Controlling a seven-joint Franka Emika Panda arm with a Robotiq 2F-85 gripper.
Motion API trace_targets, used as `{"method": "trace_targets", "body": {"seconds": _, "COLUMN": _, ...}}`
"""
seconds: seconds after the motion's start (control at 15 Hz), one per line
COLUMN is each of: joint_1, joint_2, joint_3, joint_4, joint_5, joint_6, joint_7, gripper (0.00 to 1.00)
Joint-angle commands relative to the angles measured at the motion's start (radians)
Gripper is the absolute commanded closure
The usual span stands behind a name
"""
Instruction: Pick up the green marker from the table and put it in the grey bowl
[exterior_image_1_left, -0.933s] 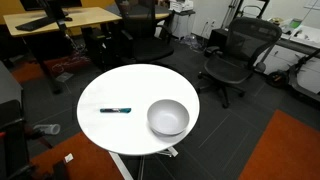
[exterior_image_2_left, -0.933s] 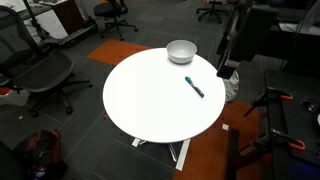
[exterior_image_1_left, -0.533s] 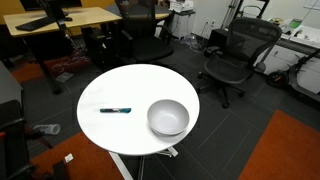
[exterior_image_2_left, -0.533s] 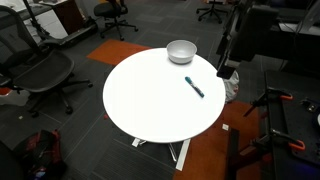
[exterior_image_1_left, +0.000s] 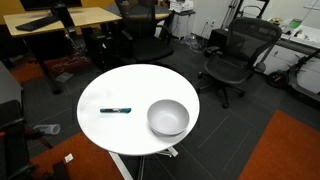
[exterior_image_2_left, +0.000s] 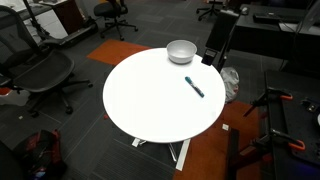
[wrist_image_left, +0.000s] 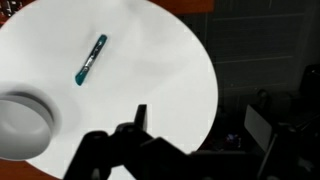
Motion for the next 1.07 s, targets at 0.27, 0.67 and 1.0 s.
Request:
{"method": "trace_targets", "body": {"seconds": 0.27, "joint_1": -0.13, "joint_2": 0.123, "joint_3": 0.001, "joint_4": -0.043, "joint_5": -0.2, "joint_6": 0.195, "joint_7": 0.356, "gripper": 0.0}}
{"method": "trace_targets", "body": {"seconds": 0.67, "joint_1": -0.153, "joint_2": 0.249, "joint_3": -0.051, "joint_4": -0.051, "joint_5": -0.32, "joint_6": 0.289, "joint_7": 0.615, "gripper": 0.0}}
{"method": "trace_targets", "body": {"seconds": 1.0, "joint_1": -0.127, "joint_2": 0.359, "joint_3": -0.116, "joint_4": -0.04, "joint_5": -0.343, "joint_6": 0.35, "joint_7": 0.697, "gripper": 0.0}}
